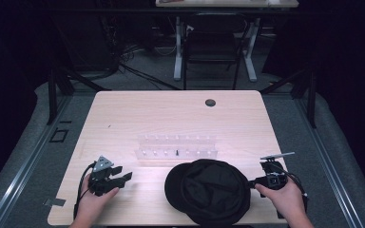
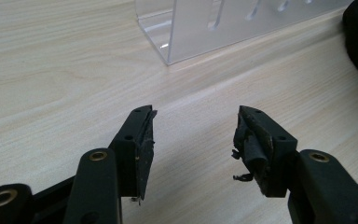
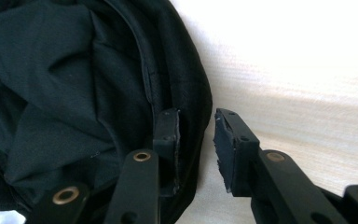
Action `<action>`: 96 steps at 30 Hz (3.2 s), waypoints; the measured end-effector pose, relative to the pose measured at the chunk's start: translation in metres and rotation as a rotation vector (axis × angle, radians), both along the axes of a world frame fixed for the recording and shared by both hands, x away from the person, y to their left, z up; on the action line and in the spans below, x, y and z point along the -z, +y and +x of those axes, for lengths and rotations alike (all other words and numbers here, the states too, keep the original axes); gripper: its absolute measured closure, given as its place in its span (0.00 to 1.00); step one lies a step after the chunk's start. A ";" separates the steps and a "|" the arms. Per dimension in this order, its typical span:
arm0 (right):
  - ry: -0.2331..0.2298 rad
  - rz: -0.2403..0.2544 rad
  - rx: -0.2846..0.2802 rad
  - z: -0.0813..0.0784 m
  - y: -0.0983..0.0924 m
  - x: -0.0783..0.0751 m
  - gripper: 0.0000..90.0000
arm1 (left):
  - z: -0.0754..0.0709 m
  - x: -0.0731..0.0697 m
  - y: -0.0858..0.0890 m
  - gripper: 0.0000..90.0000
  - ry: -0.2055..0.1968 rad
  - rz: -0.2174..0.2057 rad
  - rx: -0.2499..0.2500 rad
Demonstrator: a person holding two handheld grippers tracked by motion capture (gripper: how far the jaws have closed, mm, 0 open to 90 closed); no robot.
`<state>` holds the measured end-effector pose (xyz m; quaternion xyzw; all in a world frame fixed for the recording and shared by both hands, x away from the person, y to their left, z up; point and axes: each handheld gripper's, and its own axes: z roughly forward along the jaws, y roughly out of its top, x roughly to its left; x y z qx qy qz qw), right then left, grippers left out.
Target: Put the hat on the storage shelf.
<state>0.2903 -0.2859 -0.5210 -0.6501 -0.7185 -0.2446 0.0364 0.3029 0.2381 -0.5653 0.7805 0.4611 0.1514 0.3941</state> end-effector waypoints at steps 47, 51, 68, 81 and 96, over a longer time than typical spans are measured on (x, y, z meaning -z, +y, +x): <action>0.285 0.102 -0.058 0.030 -0.001 0.019 0.97 | 0.000 0.001 -0.003 0.52 0.010 0.008 0.007; 0.282 0.123 -0.042 0.029 -0.003 0.018 0.97 | 0.000 0.001 -0.003 0.52 0.011 0.007 0.007; 0.282 0.178 -0.036 0.029 -0.009 -0.010 0.98 | 0.000 0.001 -0.002 0.52 0.010 0.004 0.006; 0.256 0.127 -0.022 0.029 -0.003 -0.043 0.98 | 0.000 0.002 -0.003 0.52 0.003 0.004 -0.004; 0.255 0.138 -0.035 0.030 -0.002 -0.070 0.98 | 0.000 0.001 -0.002 0.52 0.014 0.007 0.005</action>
